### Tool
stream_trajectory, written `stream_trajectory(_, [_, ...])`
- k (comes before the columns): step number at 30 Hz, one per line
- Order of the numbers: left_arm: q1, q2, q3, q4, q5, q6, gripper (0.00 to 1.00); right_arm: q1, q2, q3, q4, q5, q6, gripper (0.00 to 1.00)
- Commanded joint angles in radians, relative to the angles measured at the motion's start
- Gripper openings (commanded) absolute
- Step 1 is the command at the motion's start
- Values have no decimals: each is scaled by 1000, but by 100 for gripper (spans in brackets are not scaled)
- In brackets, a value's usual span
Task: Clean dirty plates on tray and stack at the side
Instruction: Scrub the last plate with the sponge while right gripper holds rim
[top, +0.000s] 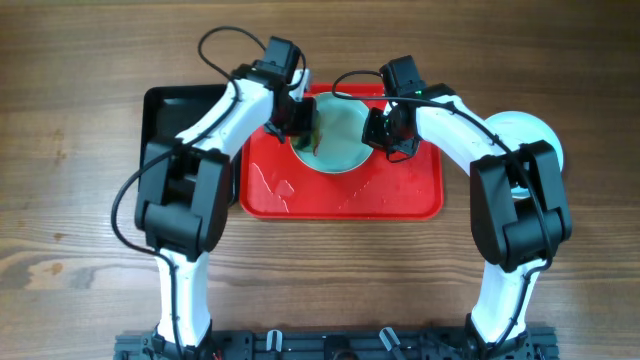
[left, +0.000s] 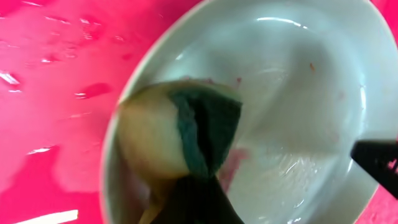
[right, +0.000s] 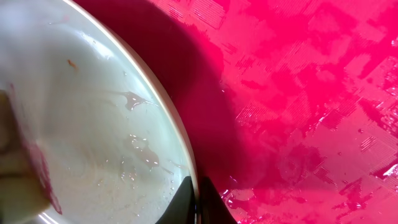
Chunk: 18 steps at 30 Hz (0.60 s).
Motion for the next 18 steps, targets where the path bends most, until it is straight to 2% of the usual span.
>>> stream_trajectory(1, [-41,79,-19,20,61,-126,4,-2,23,-22,0,-6,-18,4])
stream_trajectory(6, [-95,99,-19,63,154,-134,4,-2,23,-22,-1,-6,-18,4])
stream_trajectory(12, [-144,99,-19,109,154,-140,4,-2,23,-22,-2,-6,-19,4])
stream_trajectory(18, [-107,99,-19,177,85,-222,4,-2,23,-22,-4,-13,-18,4])
